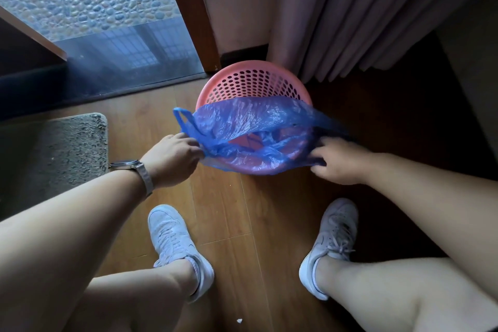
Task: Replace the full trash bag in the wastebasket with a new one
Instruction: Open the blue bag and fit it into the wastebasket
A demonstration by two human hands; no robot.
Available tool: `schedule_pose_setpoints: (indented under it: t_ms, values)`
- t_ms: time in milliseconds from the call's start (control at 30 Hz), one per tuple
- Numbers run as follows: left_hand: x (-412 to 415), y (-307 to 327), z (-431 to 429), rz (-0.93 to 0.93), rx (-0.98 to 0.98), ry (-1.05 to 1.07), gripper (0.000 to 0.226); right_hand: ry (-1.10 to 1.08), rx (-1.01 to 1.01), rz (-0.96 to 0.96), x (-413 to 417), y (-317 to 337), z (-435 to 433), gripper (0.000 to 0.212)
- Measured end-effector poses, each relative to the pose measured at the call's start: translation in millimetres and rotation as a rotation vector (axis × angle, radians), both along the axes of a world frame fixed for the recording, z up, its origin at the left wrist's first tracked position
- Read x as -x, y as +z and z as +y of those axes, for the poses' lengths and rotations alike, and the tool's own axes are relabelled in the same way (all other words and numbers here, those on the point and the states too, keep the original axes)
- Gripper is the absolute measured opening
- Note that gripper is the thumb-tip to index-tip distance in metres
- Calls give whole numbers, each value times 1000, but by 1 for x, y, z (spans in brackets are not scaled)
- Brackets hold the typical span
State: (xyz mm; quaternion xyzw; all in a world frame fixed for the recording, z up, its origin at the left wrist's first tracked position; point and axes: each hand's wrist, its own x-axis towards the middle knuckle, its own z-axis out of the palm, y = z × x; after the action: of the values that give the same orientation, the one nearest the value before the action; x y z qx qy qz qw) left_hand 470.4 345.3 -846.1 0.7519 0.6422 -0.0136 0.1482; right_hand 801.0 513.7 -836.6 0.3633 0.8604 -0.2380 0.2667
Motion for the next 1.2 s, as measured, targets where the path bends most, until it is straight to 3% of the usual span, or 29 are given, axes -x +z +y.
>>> schedule_pose_setpoints:
  t_ms: [100,167,233,333,400,467,700,900,1200]
  values:
    - [-8,4,10,-247,29,422,7,-427,133,251,10,1,2,32]
    - [-10,4,20,-380,74,727,10,-662,210,394,18,-2,6,28]
    - [-11,1,28,-529,112,919,22,-806,266,443,25,-7,7,37]
    - [-18,-4,38,-649,109,1010,36,-941,292,429,37,-16,6,55]
    - [-25,-6,42,-658,86,1048,35,-1027,315,427,43,-25,5,74]
    - [-29,-7,45,-650,78,1093,31,-1071,319,418,45,-38,6,80]
    - [-31,-1,44,-613,118,1058,32,-1065,198,305,52,-56,11,76]
    - [-8,2,33,-484,83,1041,11,-786,124,195,47,-30,2,36]
    - [-7,2,32,-734,239,1194,24,-581,228,167,44,-3,6,21]
